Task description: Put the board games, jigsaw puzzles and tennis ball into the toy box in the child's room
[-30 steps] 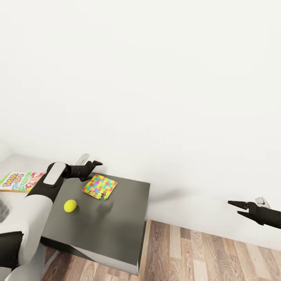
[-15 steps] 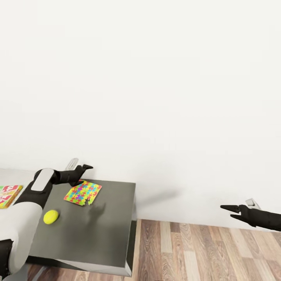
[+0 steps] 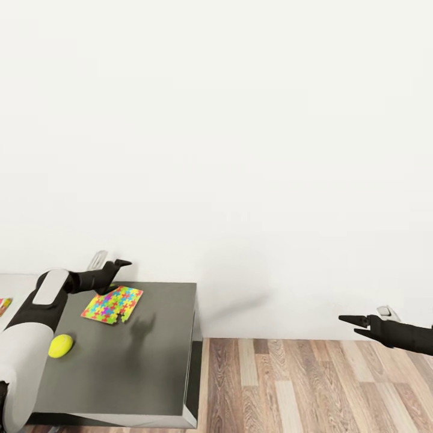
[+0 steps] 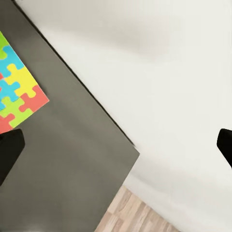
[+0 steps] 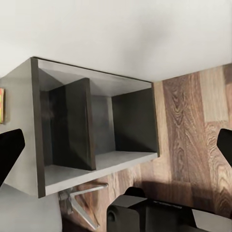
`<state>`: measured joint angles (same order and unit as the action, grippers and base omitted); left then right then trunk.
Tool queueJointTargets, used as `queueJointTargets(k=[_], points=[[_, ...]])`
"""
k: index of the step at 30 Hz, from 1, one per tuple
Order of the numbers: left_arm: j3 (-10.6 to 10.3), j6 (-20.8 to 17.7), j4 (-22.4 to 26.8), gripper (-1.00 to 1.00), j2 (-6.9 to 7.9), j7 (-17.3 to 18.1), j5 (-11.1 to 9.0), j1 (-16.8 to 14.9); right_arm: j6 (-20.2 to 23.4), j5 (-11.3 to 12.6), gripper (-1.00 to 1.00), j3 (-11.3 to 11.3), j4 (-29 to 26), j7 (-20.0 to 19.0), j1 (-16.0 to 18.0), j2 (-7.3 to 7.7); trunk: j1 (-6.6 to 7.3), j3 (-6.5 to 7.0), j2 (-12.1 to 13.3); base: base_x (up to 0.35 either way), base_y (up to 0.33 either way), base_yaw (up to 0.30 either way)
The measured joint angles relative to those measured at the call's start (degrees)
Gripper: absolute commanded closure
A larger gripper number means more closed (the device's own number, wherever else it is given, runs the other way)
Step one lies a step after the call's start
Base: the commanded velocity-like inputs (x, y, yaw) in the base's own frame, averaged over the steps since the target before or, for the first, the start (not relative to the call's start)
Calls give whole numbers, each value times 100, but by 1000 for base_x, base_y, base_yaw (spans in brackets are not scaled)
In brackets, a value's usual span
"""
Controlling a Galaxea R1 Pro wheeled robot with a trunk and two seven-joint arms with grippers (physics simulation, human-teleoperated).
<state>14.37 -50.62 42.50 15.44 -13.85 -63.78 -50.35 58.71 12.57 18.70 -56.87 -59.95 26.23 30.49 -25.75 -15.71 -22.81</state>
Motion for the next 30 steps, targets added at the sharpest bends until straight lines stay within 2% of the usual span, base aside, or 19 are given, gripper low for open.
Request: queueJointTargets(k=[16, 25, 30], points=[[68, 12, 7, -100, 95, 3, 5, 129, -15, -1, -100, -14, -83, 6, -13, -8, 0, 0, 0, 0, 0, -10], [72, 12, 8, -100, 125, 5, -2, 186, -27, -8, -100, -20, -247, 15, -47, -90, 0, 0, 0, 0, 21, -1], [73, 12, 9, -100, 133, 6, -3, 197, -33, -12, -100, -124, -292, 22, -56, -130, 0, 0, 0, 0, 128, 0]])
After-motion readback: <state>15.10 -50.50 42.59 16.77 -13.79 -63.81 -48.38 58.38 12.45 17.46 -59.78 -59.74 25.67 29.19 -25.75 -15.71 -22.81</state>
